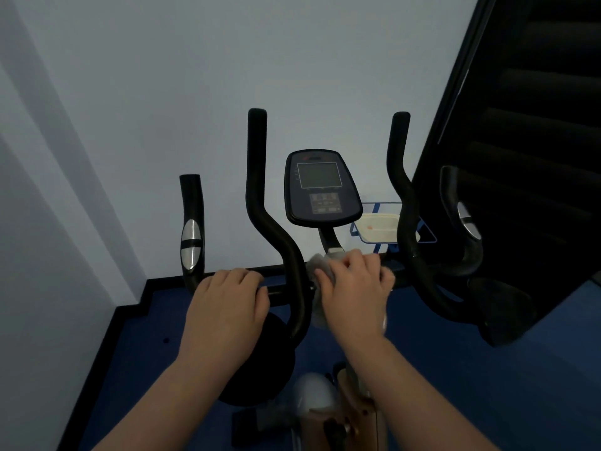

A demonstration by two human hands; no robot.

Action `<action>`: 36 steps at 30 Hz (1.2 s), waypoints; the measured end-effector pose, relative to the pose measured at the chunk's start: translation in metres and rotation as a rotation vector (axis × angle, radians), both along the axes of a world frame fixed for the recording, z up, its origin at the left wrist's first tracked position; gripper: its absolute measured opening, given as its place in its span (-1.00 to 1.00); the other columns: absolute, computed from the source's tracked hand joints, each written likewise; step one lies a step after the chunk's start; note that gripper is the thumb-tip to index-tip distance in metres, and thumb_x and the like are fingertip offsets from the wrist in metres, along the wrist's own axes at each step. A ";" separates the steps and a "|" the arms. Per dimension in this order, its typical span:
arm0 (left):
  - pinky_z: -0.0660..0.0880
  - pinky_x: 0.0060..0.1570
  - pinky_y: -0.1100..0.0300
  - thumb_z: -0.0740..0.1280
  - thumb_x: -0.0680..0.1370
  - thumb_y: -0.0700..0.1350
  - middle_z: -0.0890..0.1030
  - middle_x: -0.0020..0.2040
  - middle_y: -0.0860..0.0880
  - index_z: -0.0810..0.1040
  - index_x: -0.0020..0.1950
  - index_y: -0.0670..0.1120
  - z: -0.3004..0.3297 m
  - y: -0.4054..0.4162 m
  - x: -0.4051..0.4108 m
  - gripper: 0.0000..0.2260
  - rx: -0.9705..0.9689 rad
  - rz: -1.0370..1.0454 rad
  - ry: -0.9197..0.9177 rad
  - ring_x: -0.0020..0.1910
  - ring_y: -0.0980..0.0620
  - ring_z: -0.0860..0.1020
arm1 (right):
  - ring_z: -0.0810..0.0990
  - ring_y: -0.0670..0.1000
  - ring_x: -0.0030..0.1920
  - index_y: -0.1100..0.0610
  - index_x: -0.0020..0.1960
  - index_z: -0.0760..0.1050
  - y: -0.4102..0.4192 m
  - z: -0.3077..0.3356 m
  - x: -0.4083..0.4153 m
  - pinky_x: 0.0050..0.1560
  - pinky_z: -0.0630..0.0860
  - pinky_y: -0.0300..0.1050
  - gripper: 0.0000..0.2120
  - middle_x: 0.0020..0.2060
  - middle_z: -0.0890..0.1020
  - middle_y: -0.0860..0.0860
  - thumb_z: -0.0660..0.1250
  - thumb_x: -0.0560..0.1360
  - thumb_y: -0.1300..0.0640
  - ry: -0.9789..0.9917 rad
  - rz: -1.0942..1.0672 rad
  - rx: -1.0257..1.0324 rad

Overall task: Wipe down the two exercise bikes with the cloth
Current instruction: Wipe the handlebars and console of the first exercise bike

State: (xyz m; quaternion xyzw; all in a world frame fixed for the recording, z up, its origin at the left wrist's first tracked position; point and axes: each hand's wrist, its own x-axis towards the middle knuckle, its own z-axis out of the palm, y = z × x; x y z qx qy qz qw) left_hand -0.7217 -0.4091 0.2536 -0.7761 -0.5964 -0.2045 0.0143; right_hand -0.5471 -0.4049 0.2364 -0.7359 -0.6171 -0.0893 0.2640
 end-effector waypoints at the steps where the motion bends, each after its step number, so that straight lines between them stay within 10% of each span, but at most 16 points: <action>1: 0.36 0.13 0.14 0.21 0.60 -0.04 0.60 0.06 0.07 0.58 0.16 -0.02 0.000 -0.001 0.000 -0.78 0.000 -0.002 -0.004 0.06 0.03 0.52 | 0.47 0.05 0.04 0.02 -0.03 0.63 -0.006 -0.003 -0.002 0.05 0.27 -0.03 -0.85 -0.09 0.55 -0.02 0.37 0.51 -0.03 0.002 0.026 0.013; 21: 0.34 0.12 0.15 0.20 0.59 -0.01 0.61 0.05 0.07 0.59 0.13 -0.02 -0.001 0.001 -0.002 -0.77 0.007 0.019 -0.045 0.06 0.04 0.51 | 0.40 0.01 0.16 -0.01 0.18 0.54 0.017 0.013 0.004 0.09 0.19 -0.07 -0.70 0.09 0.52 -0.04 0.09 0.63 -0.06 -0.072 0.043 -0.159; 25: 0.37 0.05 0.19 0.22 0.59 -0.03 0.61 0.03 0.09 0.59 0.13 0.00 0.000 -0.001 -0.002 -0.79 -0.016 0.008 -0.144 0.02 0.09 0.50 | 0.45 -0.01 0.13 0.02 0.07 0.55 0.004 0.006 -0.003 0.11 0.25 -0.11 -0.70 0.05 0.54 -0.04 0.08 0.64 -0.06 0.055 0.113 -0.143; 29: 0.40 -0.01 0.20 0.25 0.58 -0.05 0.61 -0.03 0.12 0.60 0.06 0.02 0.002 -0.001 -0.002 -0.84 -0.004 -0.016 -0.169 -0.03 0.11 0.51 | 0.48 -0.14 -0.24 -0.02 -0.29 0.42 -0.015 0.020 0.020 -0.33 0.24 -0.31 -0.71 -0.31 0.50 -0.12 0.21 0.60 -0.04 0.437 0.279 -0.188; 36: 0.40 -0.05 0.19 0.23 0.58 -0.03 0.61 -0.02 0.09 0.60 0.10 0.01 0.004 0.001 -0.002 -0.81 -0.002 -0.008 -0.168 -0.03 0.10 0.51 | 0.51 -0.05 -0.04 -0.02 0.13 0.53 0.024 0.036 -0.019 -0.10 0.40 -0.14 -0.83 -0.03 0.51 -0.02 0.27 0.57 -0.02 0.631 0.276 0.043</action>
